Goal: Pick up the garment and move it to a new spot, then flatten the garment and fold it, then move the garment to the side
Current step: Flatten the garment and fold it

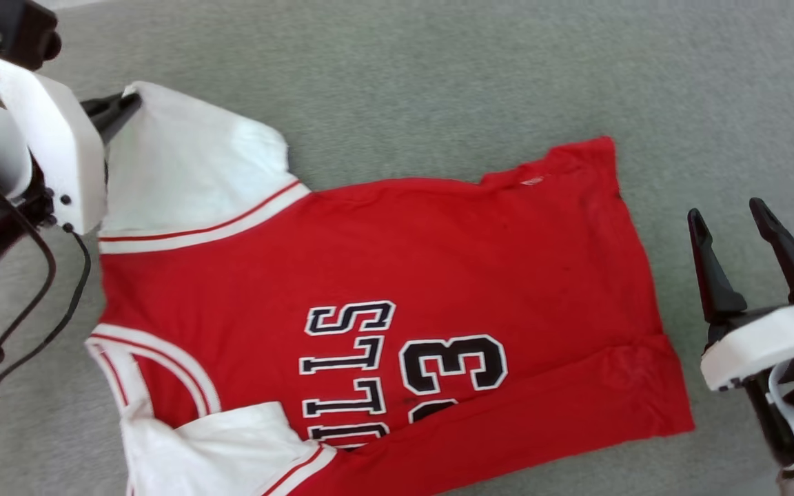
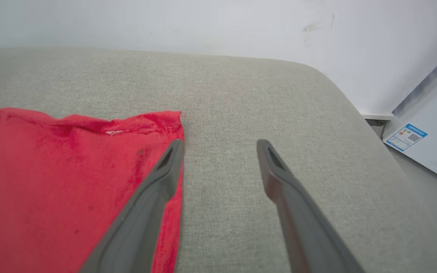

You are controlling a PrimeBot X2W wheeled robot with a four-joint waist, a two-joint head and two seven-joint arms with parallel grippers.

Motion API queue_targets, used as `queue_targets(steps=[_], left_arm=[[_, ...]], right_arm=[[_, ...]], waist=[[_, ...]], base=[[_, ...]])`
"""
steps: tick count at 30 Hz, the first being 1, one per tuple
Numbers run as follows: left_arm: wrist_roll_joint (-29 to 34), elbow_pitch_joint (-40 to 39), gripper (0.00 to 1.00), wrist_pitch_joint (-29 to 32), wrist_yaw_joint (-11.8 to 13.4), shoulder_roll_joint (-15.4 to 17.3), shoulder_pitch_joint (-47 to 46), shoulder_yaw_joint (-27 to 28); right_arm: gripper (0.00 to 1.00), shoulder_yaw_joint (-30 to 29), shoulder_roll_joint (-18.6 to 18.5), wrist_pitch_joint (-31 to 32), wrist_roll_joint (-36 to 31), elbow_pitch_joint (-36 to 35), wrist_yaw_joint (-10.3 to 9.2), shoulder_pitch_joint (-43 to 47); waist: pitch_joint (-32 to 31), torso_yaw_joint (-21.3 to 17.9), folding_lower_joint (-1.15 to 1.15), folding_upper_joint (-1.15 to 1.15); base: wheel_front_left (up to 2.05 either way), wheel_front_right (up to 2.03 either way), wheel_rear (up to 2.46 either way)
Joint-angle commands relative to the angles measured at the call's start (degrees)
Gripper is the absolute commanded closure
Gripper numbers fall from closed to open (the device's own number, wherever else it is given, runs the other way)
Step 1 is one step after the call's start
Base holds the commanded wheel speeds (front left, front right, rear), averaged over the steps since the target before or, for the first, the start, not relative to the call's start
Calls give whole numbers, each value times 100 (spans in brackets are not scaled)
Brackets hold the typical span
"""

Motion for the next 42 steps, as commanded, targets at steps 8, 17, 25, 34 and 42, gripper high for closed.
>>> queue_targets(steps=[8,17,25,34,42], left_arm=[[-124,-1240,100,-521,-7,306,138,-450],[-168,-2086,100,-983,-8,332,374,-607],[-43,-2576,100,-1190,31,278,584,-721],[12,-2766,100,-1314,29,246,691,-816],[-31,-2558,100,-1437,16,293,795,-866]], right_arm=[[0,574,-1082,2096,720,-120,-3,-797],[0,903,-1837,4065,1365,430,-4,-1742],[0,1310,-2170,4838,1454,1034,-3,-2133],[0,2026,-2286,4989,1526,1658,7,-1856],[100,2146,-2278,4412,1696,1930,5,-1975]], waist=[[-72,644,0,0],[159,1304,0,0],[318,1740,0,0],[411,1995,0,0],[292,1965,0,0]], base=[[0,0,0],[0,0,0],[0,0,0],[0,0,0],[0,0,0]])
